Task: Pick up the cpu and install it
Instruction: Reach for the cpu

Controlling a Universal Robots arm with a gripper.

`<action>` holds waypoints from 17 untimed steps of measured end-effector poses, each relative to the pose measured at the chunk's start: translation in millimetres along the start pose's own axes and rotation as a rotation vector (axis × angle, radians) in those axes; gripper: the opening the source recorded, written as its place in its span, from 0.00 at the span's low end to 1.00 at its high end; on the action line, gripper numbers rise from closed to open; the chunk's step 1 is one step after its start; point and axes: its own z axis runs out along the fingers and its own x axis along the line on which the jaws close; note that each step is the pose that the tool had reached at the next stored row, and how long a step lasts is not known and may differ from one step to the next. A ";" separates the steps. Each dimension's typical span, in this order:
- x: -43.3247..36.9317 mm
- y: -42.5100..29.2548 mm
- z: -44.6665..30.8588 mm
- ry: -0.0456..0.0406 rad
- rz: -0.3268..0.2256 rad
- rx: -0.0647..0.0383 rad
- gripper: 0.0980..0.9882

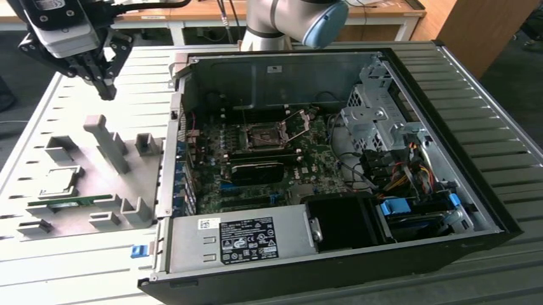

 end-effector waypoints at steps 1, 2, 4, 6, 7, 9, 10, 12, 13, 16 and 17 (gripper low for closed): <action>0.5 0.0 0.0 0.0000 0.000 0.000 0.01; 0.9 -0.1 0.1 0.0000 0.000 0.000 0.01; 1.8 -0.1 0.3 0.0000 0.000 0.000 0.01; 2.6 -0.2 0.3 0.0000 0.000 0.000 0.01; 3.1 -0.2 0.4 0.0000 0.000 0.000 0.01; 4.0 -0.3 0.5 0.0000 0.000 0.000 0.01; 4.4 -0.4 0.5 0.0000 0.000 0.000 0.01; 5.3 -0.4 0.7 0.0000 0.000 0.000 0.01; 5.7 -0.5 0.7 0.0000 0.000 0.000 0.01; 7.1 -0.6 0.8 0.0000 0.000 0.000 0.01; 7.5 -0.6 0.9 0.0000 0.000 0.000 0.01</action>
